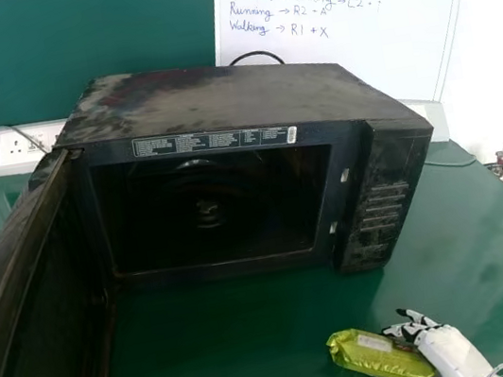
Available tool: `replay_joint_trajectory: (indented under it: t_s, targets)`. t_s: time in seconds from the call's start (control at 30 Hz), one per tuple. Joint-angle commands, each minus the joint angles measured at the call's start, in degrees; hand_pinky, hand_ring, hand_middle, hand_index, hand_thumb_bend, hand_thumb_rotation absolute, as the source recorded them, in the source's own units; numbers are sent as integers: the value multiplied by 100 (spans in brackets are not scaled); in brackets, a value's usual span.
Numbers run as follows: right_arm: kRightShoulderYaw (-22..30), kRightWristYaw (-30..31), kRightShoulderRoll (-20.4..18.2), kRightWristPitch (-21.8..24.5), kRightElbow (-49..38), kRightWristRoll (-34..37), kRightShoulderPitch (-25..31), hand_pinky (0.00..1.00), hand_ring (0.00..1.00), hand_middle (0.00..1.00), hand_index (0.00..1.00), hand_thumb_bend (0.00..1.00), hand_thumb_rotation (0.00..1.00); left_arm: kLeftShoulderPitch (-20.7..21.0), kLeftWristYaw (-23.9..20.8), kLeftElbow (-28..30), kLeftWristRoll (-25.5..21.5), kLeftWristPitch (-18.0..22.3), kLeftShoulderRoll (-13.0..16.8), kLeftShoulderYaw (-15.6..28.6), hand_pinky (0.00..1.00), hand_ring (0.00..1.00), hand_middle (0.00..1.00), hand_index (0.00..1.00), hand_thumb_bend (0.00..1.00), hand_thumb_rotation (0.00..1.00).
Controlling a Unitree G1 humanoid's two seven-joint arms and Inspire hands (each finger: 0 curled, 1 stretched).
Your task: Put biscuit inside oven
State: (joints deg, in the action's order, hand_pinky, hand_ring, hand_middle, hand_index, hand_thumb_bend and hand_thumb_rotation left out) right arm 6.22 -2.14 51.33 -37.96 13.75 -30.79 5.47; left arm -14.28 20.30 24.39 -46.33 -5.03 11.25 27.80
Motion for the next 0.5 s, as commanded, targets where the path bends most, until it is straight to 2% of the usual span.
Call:
replay_joint_trajectory:
  t_s: [0.0, 0.17, 0.47]
  targets:
    - [-121, 61, -15, 81, 194, -134, 124, 66, 79, 83, 79, 100, 34, -19, 31, -3, -96, 28, 5, 64, 100, 99, 98, 98, 88, 87]
    - [-219, -17, -16, 21, 361, -145, 48, 65, 79, 84, 79, 100, 35, -21, 11, 20, -89, 22, 0, 54, 100, 99, 98, 98, 88, 87]
    - [-413, -427, -150, -36, 650, -298, -142, 62, 75, 81, 76, 100, 29, -57, 4, 56, -101, 15, -17, 48, 100, 99, 98, 98, 88, 87]
